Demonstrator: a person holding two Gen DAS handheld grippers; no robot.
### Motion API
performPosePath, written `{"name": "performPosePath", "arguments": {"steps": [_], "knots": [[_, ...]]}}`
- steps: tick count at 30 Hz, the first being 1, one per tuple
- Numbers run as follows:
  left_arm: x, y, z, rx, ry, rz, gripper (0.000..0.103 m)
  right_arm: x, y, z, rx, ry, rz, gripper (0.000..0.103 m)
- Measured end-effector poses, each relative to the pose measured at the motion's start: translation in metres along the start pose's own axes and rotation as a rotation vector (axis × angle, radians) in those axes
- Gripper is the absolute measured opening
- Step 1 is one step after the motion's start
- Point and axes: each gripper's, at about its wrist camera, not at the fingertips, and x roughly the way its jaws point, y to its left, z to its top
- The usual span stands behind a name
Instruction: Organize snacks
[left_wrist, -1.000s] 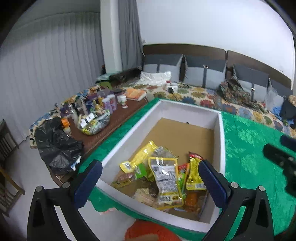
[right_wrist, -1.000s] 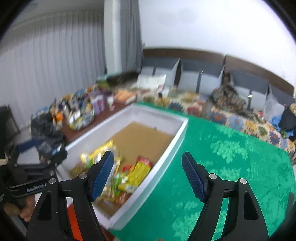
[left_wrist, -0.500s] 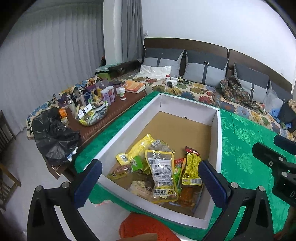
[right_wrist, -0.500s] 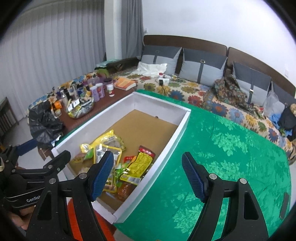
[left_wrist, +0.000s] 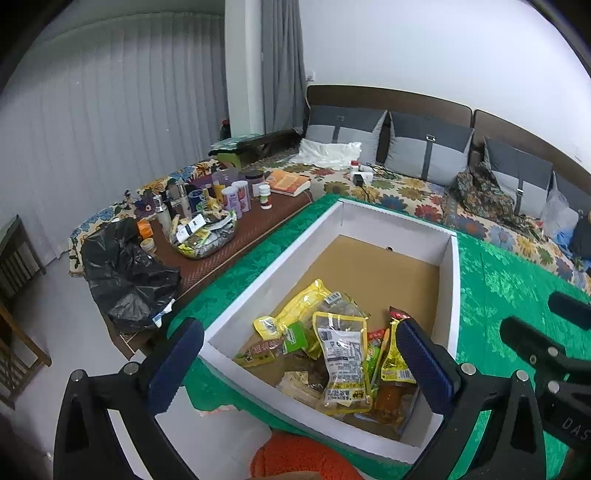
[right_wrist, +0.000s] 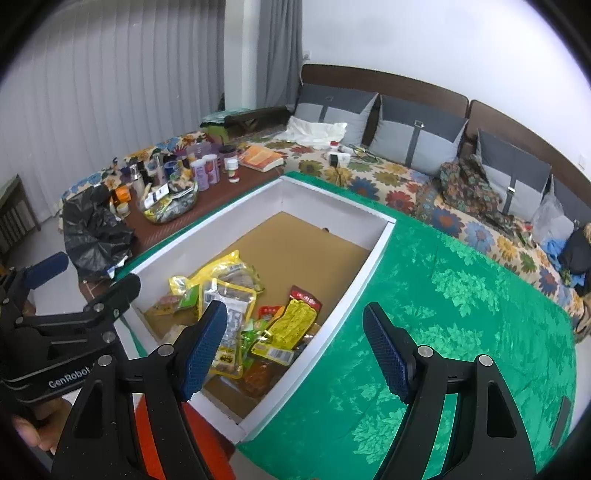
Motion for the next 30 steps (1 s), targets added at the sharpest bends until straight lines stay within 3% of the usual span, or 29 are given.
{"name": "performPosePath", "arguments": {"steps": [13, 30], "knots": [[0.008, 0.006, 0.004, -0.028, 0.032, 0.032, 0.103, 0.005, 0.001, 0.000, 0.005, 0.012, 0.009, 0.079], [0.020, 0.000, 0.000, 0.013, 0.038, 0.056, 0.103, 0.017, 0.001, 0.000, 0.009, 0.040, 0.023, 0.079]]}}
